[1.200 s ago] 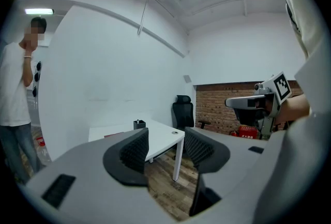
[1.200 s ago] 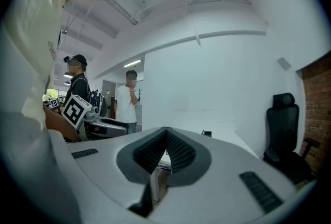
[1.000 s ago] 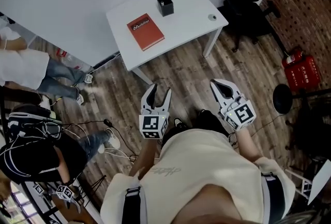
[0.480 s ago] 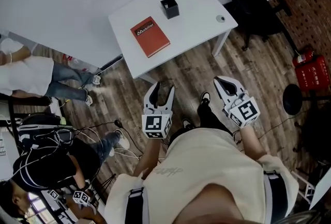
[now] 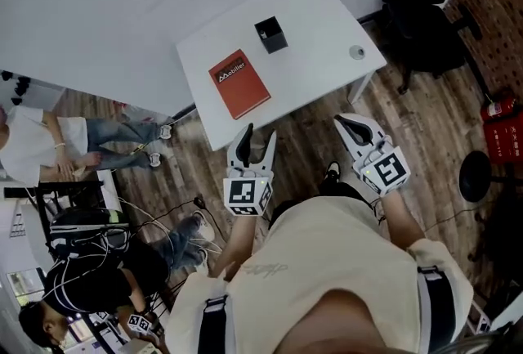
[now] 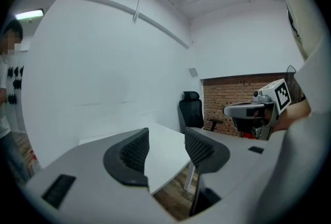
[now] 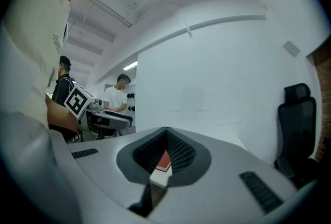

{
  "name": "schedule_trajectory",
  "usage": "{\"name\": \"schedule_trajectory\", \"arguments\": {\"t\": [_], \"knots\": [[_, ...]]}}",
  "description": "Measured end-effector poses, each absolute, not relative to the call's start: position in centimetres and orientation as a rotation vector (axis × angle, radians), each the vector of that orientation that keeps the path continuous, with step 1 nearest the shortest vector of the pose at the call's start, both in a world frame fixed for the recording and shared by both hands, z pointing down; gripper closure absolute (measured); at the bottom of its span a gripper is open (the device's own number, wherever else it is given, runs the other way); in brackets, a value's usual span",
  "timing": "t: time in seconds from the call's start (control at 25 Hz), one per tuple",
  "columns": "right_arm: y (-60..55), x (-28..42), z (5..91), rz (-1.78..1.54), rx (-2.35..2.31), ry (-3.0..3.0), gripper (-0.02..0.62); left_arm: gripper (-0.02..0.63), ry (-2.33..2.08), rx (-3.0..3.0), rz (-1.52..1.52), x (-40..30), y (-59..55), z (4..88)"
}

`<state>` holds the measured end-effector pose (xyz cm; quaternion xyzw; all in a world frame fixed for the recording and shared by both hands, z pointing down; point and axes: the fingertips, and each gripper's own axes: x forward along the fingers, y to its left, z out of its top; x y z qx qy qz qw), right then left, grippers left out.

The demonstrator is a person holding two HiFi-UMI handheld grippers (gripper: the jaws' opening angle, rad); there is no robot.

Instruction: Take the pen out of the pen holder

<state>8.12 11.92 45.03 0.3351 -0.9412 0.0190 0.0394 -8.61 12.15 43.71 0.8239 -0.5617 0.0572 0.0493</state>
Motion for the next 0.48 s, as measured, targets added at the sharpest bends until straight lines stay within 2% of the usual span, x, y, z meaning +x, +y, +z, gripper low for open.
{"name": "schedule_trajectory", "arguments": {"t": [0.48], "knots": [[4.6, 9.4, 46.2, 0.114, 0.871, -2.925, 0.588, 0.373, -1.805, 2.400, 0.218, -7.1, 5.5, 44.4]]}}
